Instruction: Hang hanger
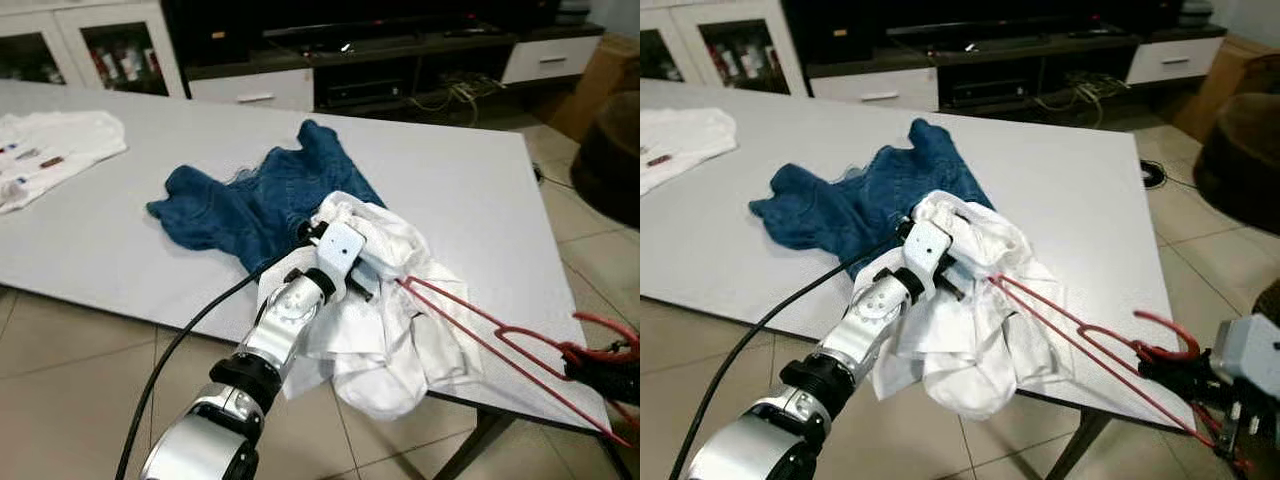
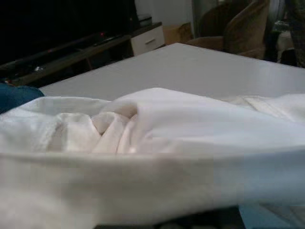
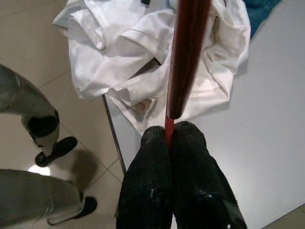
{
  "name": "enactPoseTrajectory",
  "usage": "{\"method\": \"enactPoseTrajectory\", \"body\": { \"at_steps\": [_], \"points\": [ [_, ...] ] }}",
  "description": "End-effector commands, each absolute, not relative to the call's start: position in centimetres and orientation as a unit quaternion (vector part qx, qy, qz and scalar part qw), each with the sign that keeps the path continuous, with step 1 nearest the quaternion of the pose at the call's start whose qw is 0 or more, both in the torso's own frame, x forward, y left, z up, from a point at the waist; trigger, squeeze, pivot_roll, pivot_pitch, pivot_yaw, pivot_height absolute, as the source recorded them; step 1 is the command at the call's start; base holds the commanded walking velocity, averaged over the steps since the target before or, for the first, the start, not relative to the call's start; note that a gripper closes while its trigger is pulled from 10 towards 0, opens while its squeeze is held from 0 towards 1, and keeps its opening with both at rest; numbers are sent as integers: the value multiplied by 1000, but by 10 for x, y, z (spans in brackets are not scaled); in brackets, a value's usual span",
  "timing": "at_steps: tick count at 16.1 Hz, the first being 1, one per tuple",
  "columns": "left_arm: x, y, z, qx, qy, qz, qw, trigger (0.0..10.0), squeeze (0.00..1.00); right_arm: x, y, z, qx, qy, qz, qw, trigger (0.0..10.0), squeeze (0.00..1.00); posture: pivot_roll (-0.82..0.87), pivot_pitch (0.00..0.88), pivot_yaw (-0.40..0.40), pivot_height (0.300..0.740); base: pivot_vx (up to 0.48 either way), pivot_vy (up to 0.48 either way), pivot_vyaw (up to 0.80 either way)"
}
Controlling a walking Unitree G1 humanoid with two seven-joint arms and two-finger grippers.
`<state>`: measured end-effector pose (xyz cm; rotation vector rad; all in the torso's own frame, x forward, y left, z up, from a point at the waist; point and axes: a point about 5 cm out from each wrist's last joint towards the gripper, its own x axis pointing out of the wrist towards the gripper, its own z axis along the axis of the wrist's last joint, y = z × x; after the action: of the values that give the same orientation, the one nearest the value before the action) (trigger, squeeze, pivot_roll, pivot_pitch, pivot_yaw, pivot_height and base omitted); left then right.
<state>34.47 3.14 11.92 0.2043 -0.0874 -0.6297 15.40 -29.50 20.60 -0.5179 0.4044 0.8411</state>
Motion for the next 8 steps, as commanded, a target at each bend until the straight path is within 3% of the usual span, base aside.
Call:
{"method": "enactPoseTrajectory", "body": {
  "at_steps": [1,3,5,8],
  "points": [
    [355,39,136,91,-72,-275,955,0,0,156,-291,210,-250,183,412,857,10000,0,-84,24,51,740,0,0,0],
    [363,48,142,71,-75,-230,968,0,0,161,-271,220,-220,126,438,863,10000,0,-84,25,50,740,0,0,0],
    [363,45,142,71,-74,-230,968,0,0,166,-246,223,-182,73,470,861,10000,0,-84,25,50,740,0,0,0],
    [360,38,139,72,-70,-232,968,0,0,174,-230,218,-154,43,482,861,10000,0,-81,26,45,740,0,0,0]
  ]
}}
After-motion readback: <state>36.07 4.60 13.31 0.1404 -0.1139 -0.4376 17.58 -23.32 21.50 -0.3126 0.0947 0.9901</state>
